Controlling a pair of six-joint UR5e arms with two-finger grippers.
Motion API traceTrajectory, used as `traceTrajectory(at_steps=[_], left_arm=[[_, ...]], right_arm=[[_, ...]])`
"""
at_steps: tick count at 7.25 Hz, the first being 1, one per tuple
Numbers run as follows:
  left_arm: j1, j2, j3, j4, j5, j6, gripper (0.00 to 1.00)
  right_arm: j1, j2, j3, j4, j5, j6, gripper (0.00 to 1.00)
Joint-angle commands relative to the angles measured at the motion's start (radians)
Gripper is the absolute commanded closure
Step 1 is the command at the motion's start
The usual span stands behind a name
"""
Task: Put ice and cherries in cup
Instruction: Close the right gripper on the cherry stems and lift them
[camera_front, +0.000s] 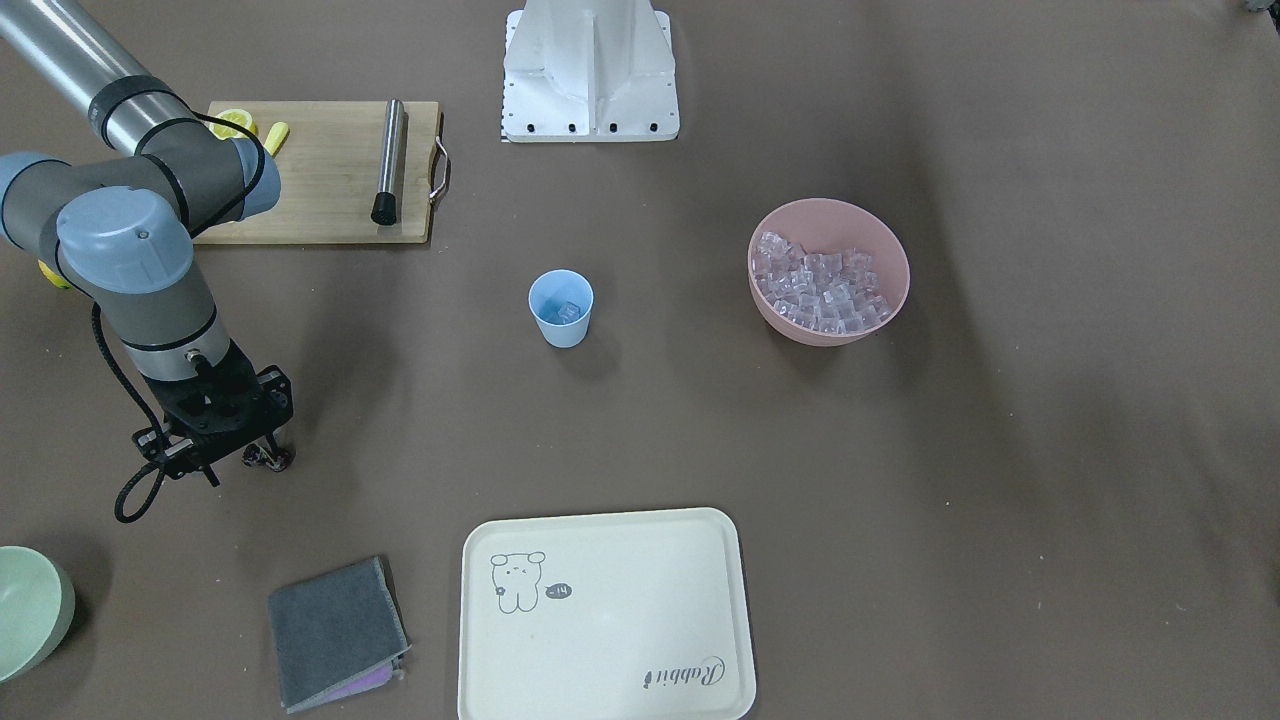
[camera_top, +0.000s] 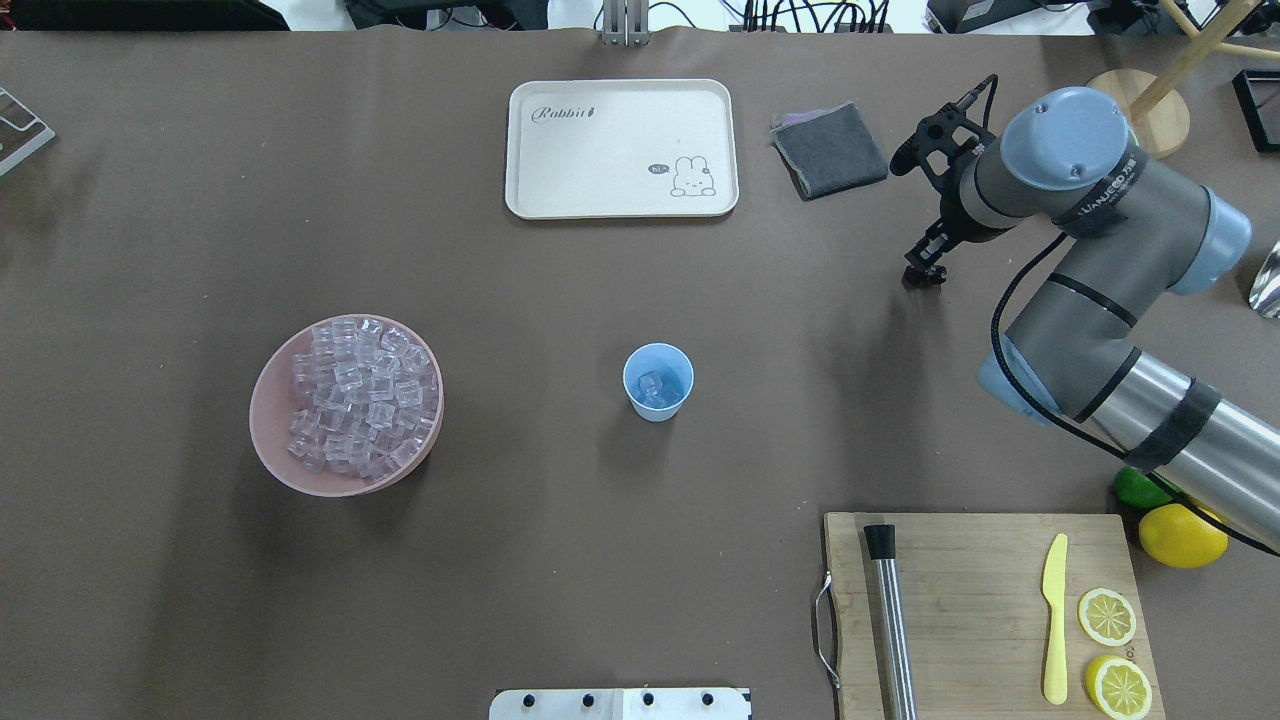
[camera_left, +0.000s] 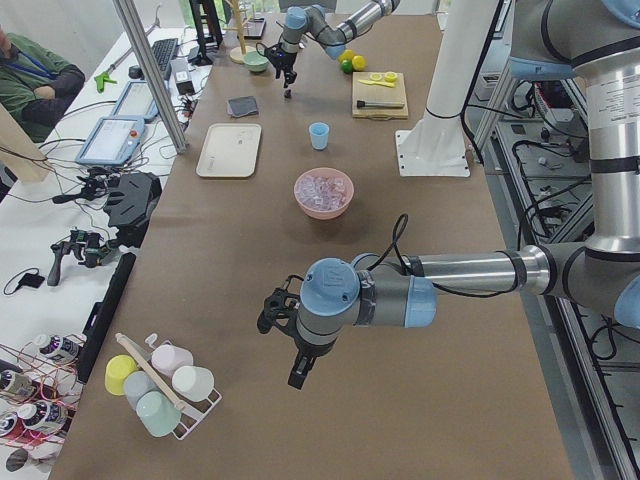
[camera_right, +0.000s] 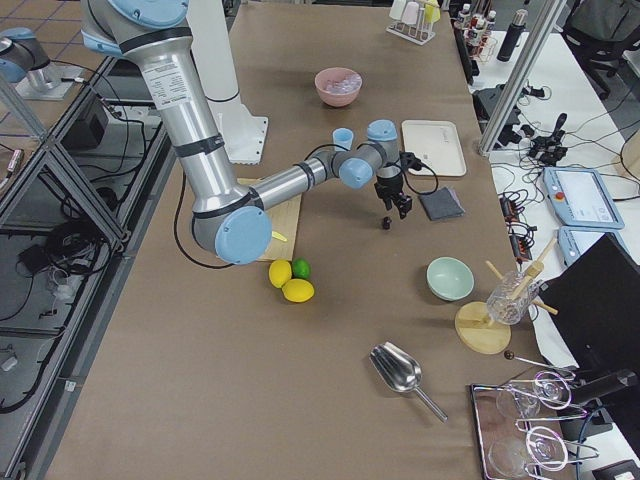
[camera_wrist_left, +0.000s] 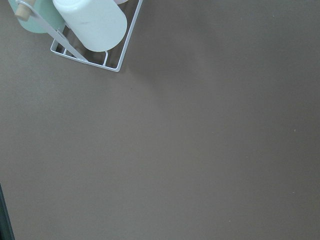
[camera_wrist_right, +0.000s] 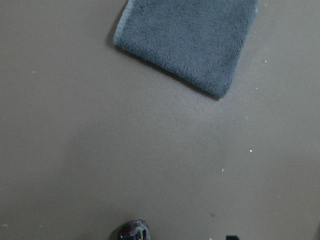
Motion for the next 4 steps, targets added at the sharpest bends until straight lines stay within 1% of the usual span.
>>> traceTrajectory(at_steps=[1,2,4], left_arm=[[0.0,0.007,0.01,-0.023,0.0,-0.001,0.02],[0.0,0.021,0.005,-0.024,0.0,-0.001,0.02],[-0.002,0.022,0.002,-0.024,-0.002,0.002,0.02]], right_arm=[[-0.028,0.002,0.002,0.002,-0.004,-0.001,0.62],[-0.041,0.001,0.002,0.0,-0.007,0.0,0.64],[-0.045,-0.01,0.002,-0.002,-0.024,-0.001,0.64]])
